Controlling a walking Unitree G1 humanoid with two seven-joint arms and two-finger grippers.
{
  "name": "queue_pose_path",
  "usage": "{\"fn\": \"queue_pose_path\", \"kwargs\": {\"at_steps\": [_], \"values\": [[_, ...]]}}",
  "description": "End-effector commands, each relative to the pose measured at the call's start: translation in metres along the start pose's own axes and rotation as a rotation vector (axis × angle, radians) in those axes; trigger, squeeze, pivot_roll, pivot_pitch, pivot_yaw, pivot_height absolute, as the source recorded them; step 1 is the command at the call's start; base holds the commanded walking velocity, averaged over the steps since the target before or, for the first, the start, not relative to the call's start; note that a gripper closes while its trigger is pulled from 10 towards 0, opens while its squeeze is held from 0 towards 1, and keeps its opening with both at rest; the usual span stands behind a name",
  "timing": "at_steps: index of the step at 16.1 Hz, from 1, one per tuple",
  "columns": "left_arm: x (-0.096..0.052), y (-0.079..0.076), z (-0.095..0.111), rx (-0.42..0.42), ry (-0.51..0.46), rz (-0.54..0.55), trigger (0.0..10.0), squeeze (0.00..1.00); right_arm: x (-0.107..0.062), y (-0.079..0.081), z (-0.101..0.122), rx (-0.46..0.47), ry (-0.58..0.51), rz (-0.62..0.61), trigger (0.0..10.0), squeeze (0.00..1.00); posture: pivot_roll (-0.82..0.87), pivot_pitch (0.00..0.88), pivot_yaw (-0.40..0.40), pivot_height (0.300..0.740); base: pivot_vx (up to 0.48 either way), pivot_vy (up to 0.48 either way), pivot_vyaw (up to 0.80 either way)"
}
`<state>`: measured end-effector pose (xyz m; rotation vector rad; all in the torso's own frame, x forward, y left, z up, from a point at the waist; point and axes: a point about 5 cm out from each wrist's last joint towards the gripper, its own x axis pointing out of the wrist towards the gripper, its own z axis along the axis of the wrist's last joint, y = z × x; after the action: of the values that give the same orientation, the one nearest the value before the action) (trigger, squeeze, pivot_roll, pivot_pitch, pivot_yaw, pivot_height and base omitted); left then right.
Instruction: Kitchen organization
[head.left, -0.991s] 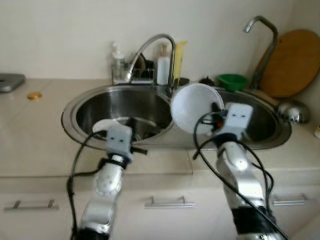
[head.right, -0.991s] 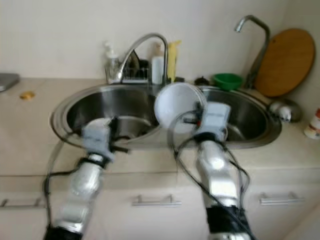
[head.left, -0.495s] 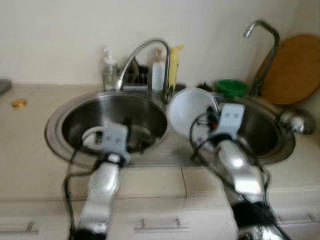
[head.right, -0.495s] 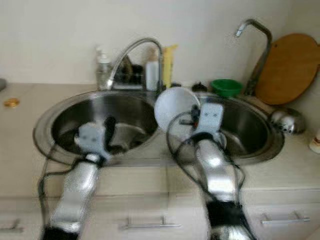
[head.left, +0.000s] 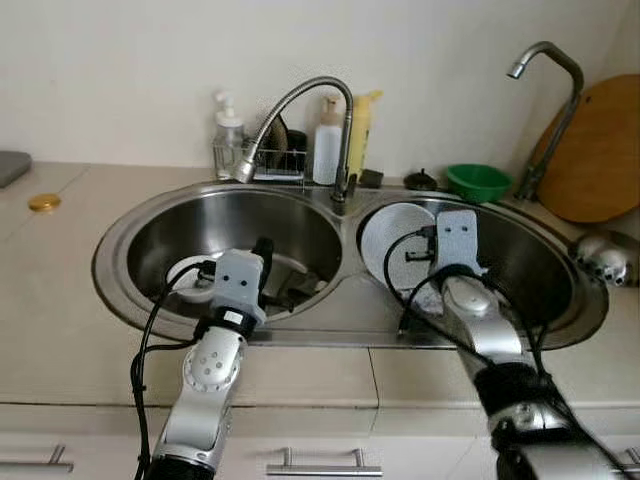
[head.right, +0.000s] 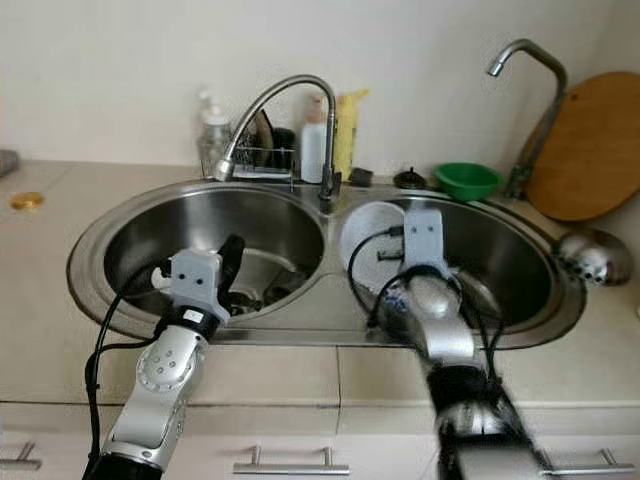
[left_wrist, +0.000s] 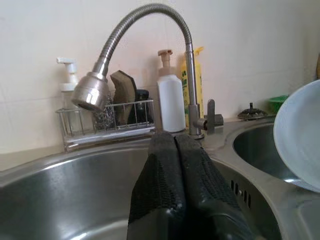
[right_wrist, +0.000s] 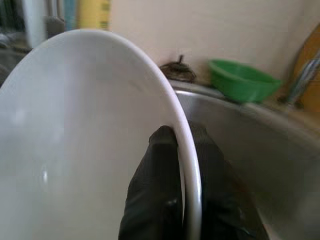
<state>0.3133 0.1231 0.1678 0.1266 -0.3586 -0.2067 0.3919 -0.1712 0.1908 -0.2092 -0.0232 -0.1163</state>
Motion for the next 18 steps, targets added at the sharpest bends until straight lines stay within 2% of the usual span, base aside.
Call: {"fn": "queue_pose_path", "kwargs": {"at_steps": [1,4,5,7,11,13,15,16,17,18], "values": [[0.001,-0.003,0.000,-0.003,-0.001,-0.010,10.0,0.00,0.006,-0.010,0.000,-0.051,0.018,-0.034,10.0,0.00,0.07,0.000,-0.059,0.740,0.000,0.000,0.00],[0.001,-0.002,0.001,0.000,-0.003,-0.007,10.0,0.00,0.015,-0.033,-0.003,-0.188,0.068,-0.081,10.0,0.00,0.08,0.000,-0.065,0.740,0.000,0.000,0.00],[0.000,-0.001,0.001,0.001,-0.002,-0.005,10.0,0.00,0.015,-0.037,-0.003,-0.201,0.071,-0.089,10.0,0.00,0.08,0.000,-0.066,0.740,0.000,0.000,0.00],[-0.001,-0.001,0.001,0.003,0.000,-0.004,10.0,0.00,0.015,-0.038,-0.009,-0.295,0.094,-0.061,10.0,0.00,0.08,0.000,-0.065,0.740,0.000,0.000,0.00],[-0.001,-0.003,0.000,0.001,0.006,-0.007,10.0,0.00,0.005,-0.001,-0.035,-0.540,0.107,0.239,10.0,0.00,0.07,0.000,-0.059,0.740,0.000,0.000,0.00],[0.000,-0.003,0.000,0.002,0.006,-0.009,10.0,0.00,-0.001,0.011,-0.050,-0.535,0.167,0.351,10.0,0.00,0.07,0.000,-0.060,0.740,0.000,0.000,0.00],[0.001,-0.003,0.001,0.004,0.005,-0.009,10.0,0.00,-0.005,0.015,-0.058,-0.507,0.218,0.407,10.0,0.00,0.07,0.000,-0.060,0.740,0.000,0.000,0.00],[0.000,-0.002,0.000,0.005,0.006,-0.008,10.0,0.00,-0.006,0.016,-0.059,-0.475,0.223,0.416,10.0,0.35,0.08,0.000,-0.061,0.740,0.000,0.000,0.00],[0.000,-0.002,0.000,0.004,0.008,-0.008,10.0,0.00,-0.006,0.016,-0.060,-0.436,0.237,0.423,10.0,1.00,0.07,0.000,-0.062,0.740,0.000,0.000,0.00],[-0.001,-0.002,-0.001,0.004,0.010,-0.007,10.0,0.00,-0.006,0.016,-0.059,-0.417,0.238,0.421,10.0,1.00,0.07,0.000,-0.063,0.740,0.000,0.000,0.00]]}}
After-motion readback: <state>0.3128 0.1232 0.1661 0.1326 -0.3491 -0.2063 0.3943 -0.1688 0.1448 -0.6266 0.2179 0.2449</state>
